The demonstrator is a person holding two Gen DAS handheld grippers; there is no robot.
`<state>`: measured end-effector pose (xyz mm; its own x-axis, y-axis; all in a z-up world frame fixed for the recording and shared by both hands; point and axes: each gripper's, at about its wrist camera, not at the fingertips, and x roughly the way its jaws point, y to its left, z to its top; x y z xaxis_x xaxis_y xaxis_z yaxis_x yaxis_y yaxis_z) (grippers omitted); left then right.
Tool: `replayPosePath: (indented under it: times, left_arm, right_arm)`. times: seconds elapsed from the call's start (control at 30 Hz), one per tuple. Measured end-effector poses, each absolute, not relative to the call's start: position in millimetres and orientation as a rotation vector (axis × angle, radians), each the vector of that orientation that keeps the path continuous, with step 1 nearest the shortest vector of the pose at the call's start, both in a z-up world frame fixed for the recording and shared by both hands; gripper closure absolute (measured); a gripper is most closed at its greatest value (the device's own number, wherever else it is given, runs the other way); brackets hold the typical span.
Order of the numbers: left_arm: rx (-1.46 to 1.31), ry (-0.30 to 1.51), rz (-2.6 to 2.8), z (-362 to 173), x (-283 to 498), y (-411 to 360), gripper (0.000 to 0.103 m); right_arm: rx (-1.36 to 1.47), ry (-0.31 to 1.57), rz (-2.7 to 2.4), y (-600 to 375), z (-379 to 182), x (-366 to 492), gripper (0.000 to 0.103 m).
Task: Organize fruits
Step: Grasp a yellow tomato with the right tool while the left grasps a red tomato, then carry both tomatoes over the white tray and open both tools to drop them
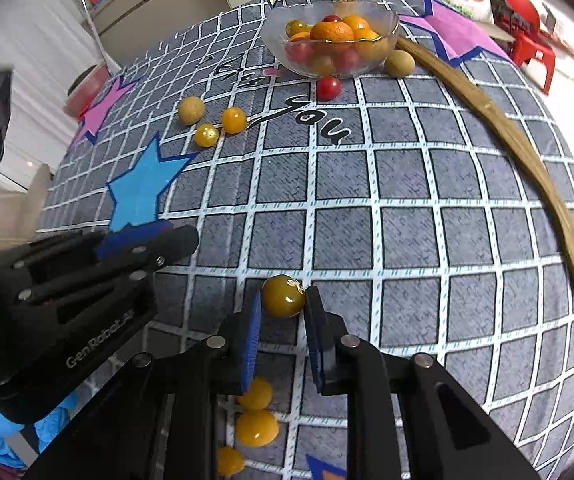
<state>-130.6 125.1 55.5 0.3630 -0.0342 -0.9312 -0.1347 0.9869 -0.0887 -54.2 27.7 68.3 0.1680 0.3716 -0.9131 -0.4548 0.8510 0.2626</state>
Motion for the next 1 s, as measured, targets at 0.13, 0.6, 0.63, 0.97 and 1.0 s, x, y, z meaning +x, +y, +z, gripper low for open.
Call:
replayPosePath:
  times: [0.13,0.6,0.63,0.97,1.0]
  left_arm:
    - [-0.173,1.185,0.076,66.8,-153.9,131.0,0.083]
    - [-0.224,1.146,0.199,94.8,-227.5,170.5,0.083]
    - [-0.228,1.146,0.214,95.9,-236.7,177.0,0.083]
    - [-0.298,1.16,0.376,89.1,-308.2,240.5,0.083]
    - [-0.304,1.162,0.391,87.6,-314.9,246.1,0.083]
  right_arm:
    - [-0.043,1.3,0.599,18.4,75.9,-62.1,0.08]
    - [-0.059,1.337,0.665,40.9,104.6,-104.3,0.079]
    - [-0.066,1.338,0.682,48.5,106.3,-109.5,0.08]
    - [-0.154,1.333,0.833,127.8,116.9,-151.8,0.079]
    - [-0.164,1.332,0.846,135.2,117.6,-155.9,0.079]
